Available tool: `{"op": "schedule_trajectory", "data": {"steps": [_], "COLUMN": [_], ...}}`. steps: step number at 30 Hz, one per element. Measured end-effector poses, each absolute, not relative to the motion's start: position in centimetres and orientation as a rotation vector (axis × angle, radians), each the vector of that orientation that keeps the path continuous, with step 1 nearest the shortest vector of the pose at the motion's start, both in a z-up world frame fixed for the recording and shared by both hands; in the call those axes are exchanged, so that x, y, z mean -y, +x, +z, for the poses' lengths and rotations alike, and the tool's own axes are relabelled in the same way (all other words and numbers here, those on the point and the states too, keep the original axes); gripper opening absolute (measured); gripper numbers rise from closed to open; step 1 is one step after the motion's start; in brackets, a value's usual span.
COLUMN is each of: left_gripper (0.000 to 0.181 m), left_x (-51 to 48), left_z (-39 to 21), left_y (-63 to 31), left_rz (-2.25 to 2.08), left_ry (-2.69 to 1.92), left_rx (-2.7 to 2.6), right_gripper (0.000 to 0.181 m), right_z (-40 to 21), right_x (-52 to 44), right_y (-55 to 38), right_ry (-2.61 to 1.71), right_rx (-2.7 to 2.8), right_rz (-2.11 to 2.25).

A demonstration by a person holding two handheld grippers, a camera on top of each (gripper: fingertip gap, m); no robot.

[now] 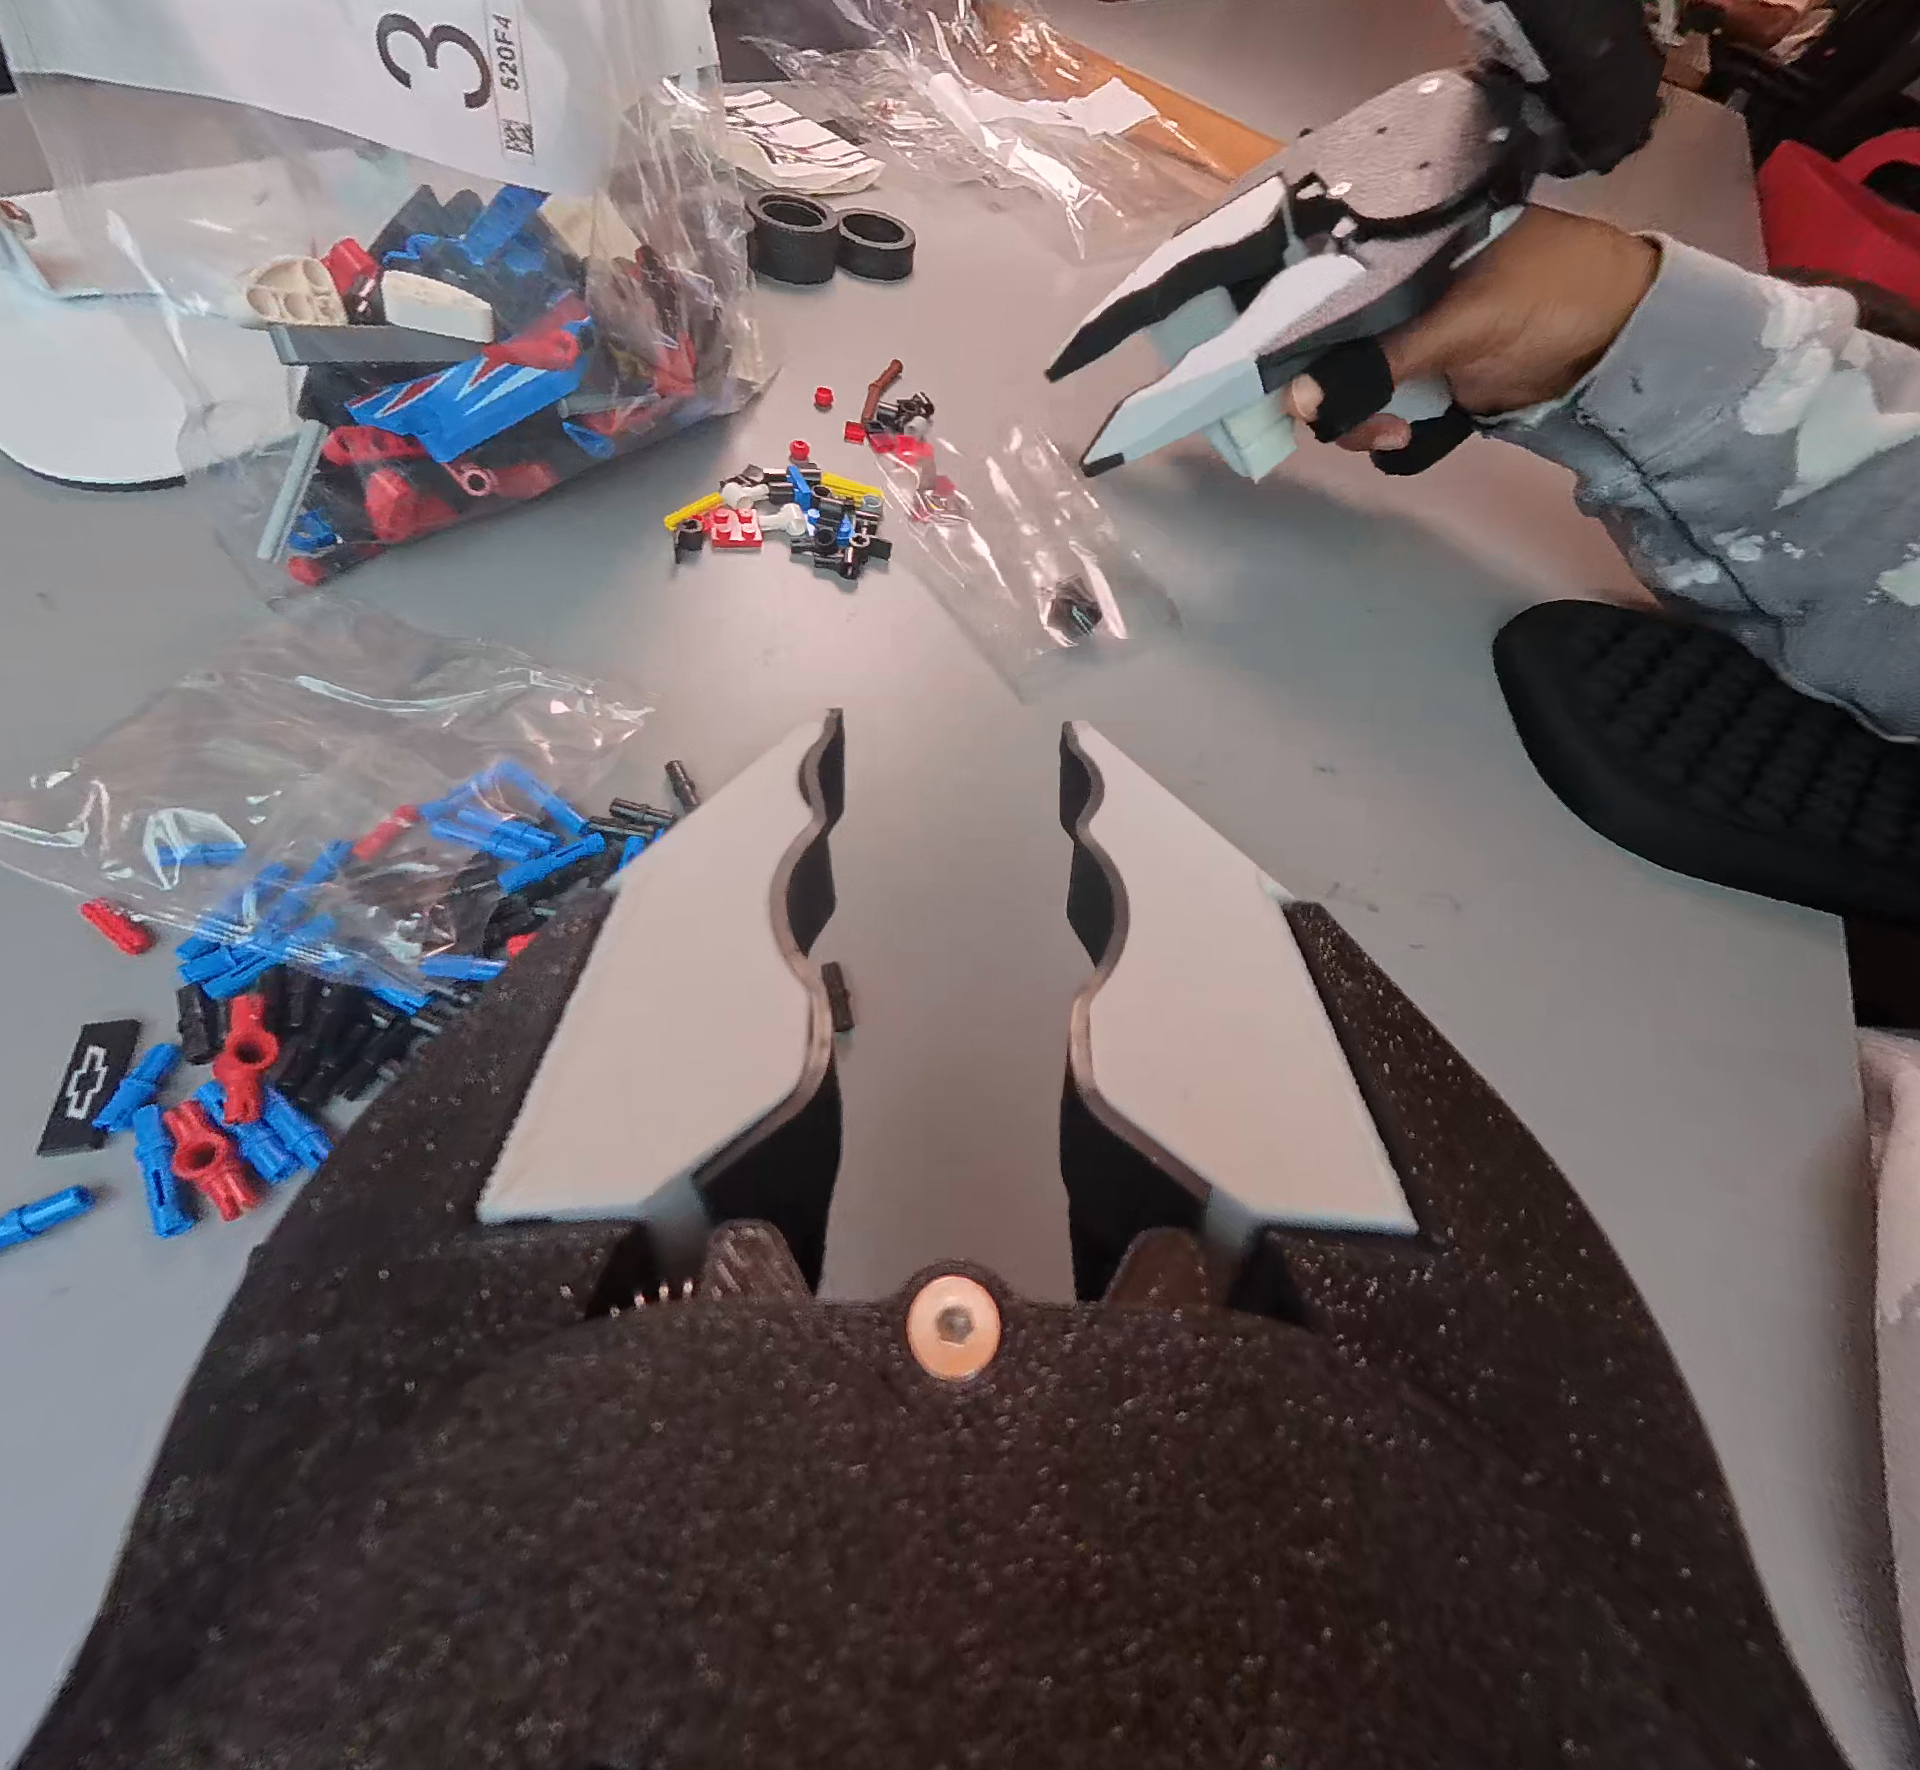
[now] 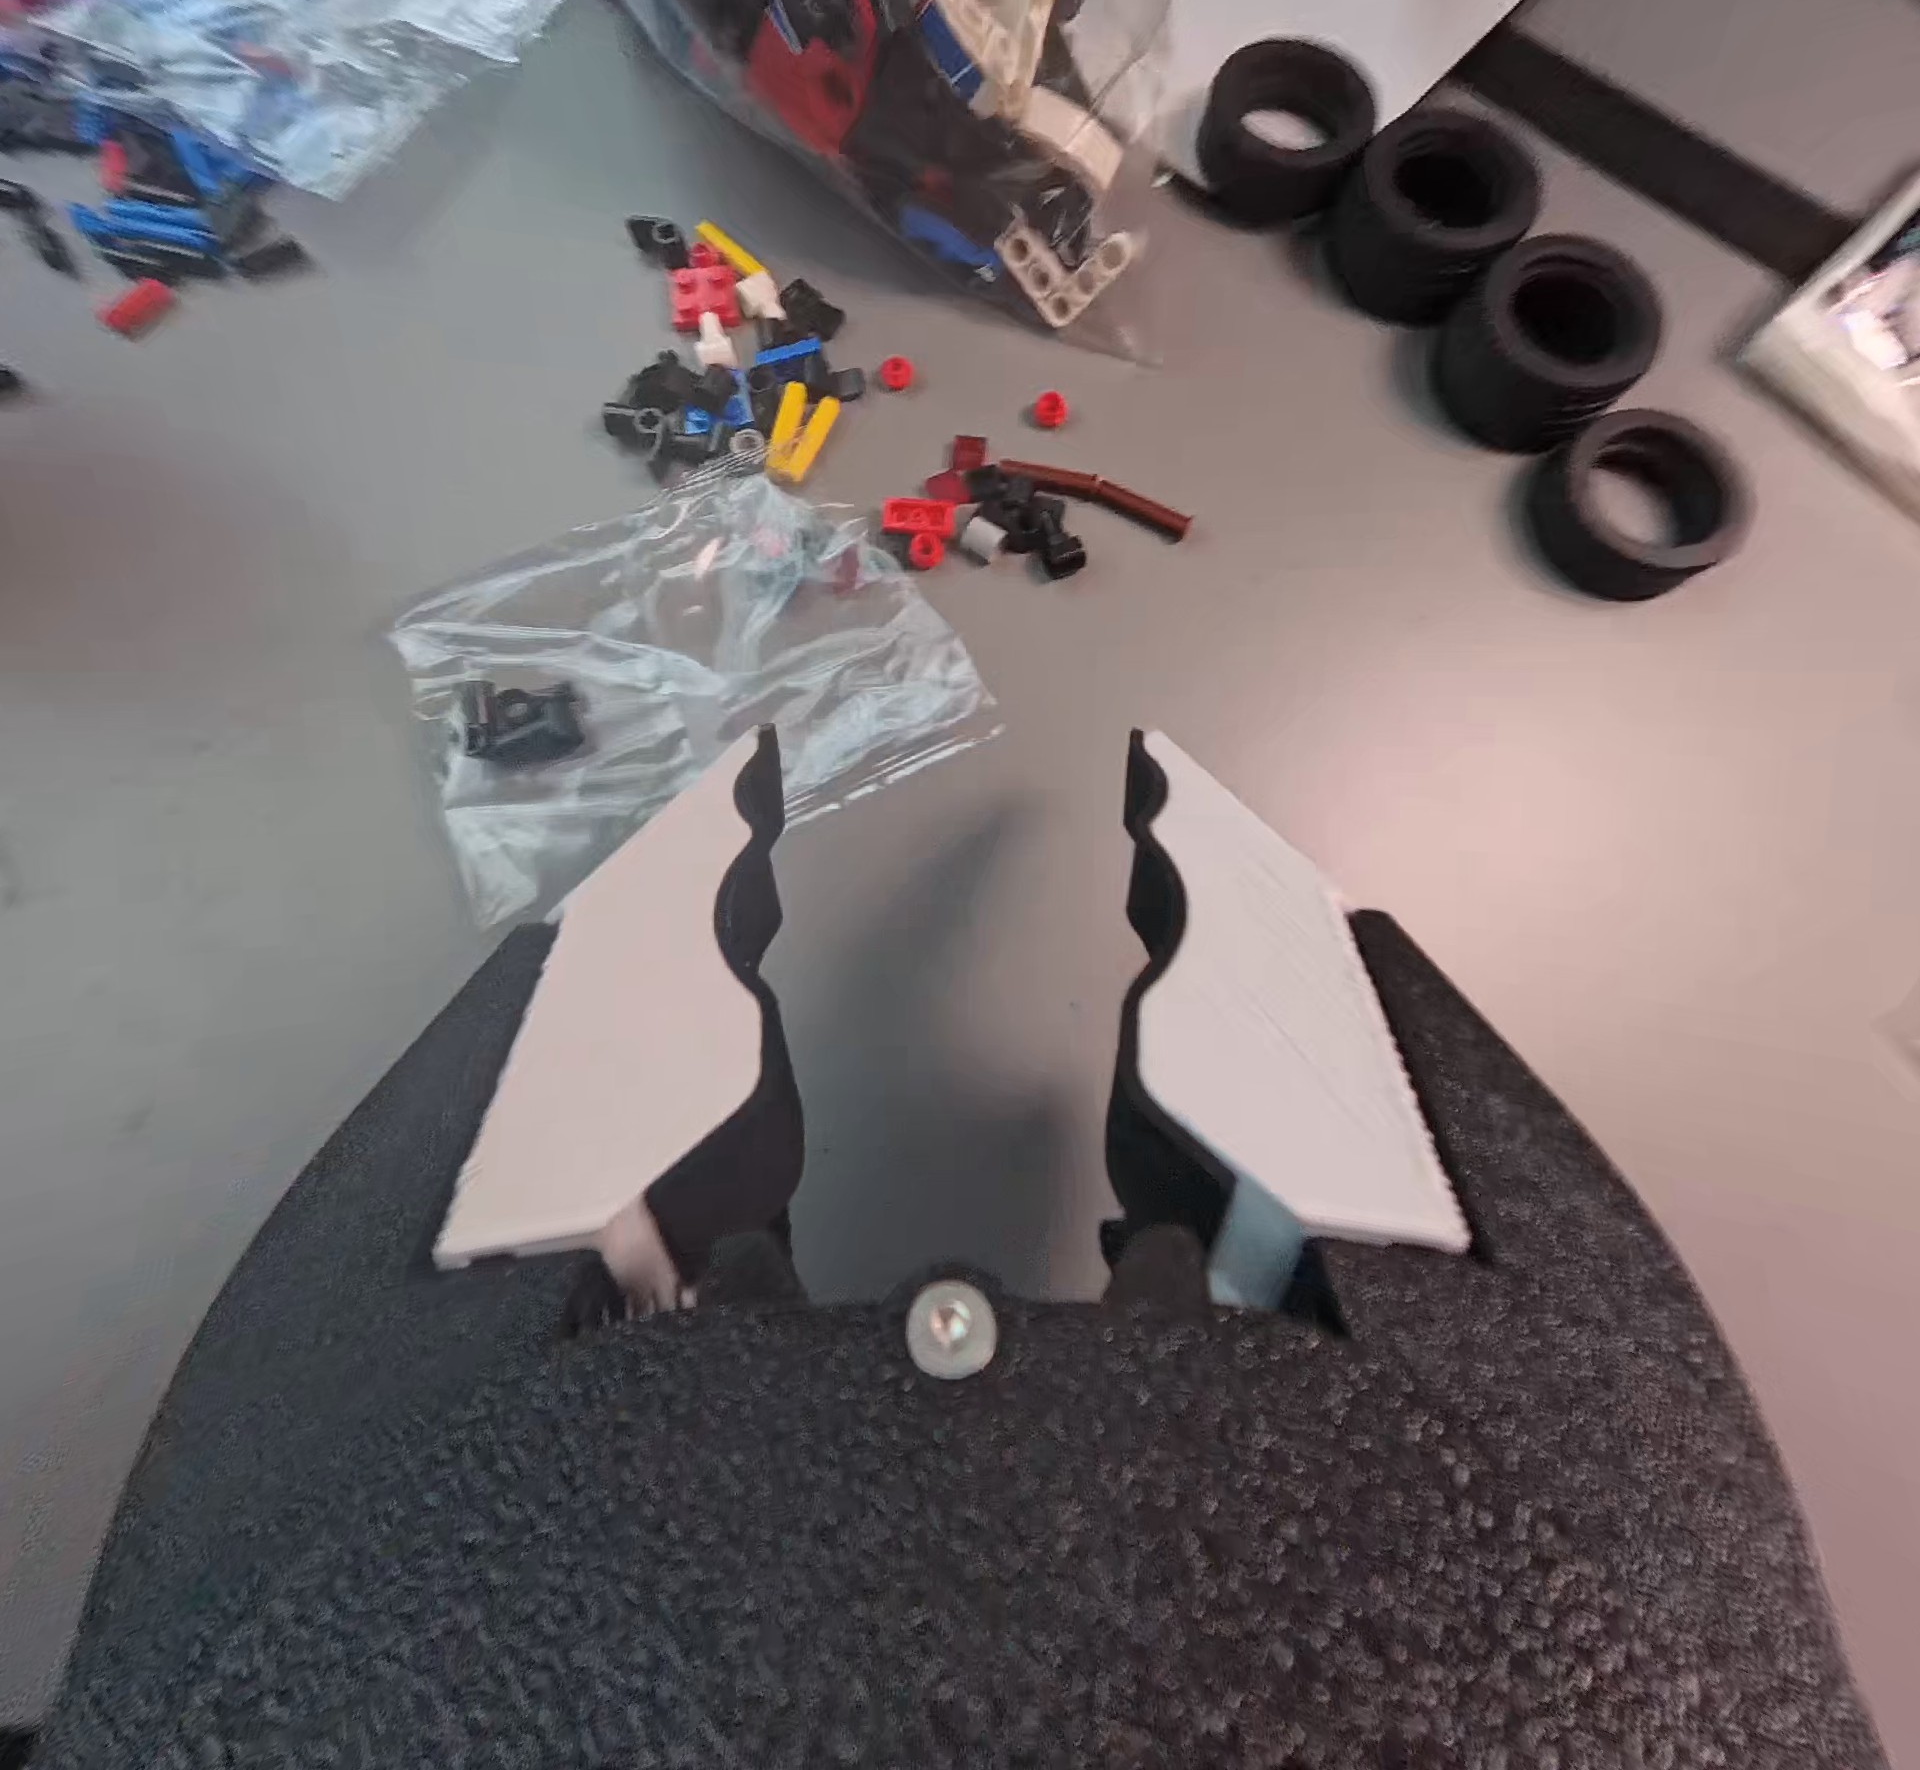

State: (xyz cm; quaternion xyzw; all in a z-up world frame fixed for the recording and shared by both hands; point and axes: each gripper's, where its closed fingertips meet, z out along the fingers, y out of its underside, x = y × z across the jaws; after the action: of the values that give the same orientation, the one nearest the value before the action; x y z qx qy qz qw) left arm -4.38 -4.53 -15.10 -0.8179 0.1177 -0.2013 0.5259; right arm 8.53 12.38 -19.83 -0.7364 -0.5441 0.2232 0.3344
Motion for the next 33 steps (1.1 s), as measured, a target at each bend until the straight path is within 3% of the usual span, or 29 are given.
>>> {"op": "schedule_trajectory", "data": {"steps": [6, 11, 21, 27, 33], "left_gripper": [0.053, 0.063, 0.066, 0.076, 0.080], "left_x": [4.8, 5.8, 9.2, 12.9, 16.7], "left_z": [-14.7, -13.5, -10.6, -10.9, -11.2], "left_y": [-5.5, -6.5, -7.6, -8.9, -10.4], "left_rz": [-0.332, -0.238, -0.168, -0.019, 0.108], "left_ry": [-1.936, -1.900, -1.812, -1.813, -1.769], "left_rx": [-0.191, -0.130, -0.026, 0.123, 0.251], "right_gripper": [0.074, 0.080, 0.081, 0.103, 0.093], "right_z": [-16.0, -16.0, -14.2, -13.0, -10.6], "right_x": [-9.9, -6.2, -4.0, -2.3, -2.2], "right_y": [8.5, 8.9, 11.8, 15.2, 20.0], "right_ry": [-1.695, -1.712, -1.707, -1.649, -1.561], "right_rx": [1.288, 1.257, 1.149, 1.010, 0.761], "right_rz": [0.259, 0.319, 0.410, 0.517, 0.631]}}
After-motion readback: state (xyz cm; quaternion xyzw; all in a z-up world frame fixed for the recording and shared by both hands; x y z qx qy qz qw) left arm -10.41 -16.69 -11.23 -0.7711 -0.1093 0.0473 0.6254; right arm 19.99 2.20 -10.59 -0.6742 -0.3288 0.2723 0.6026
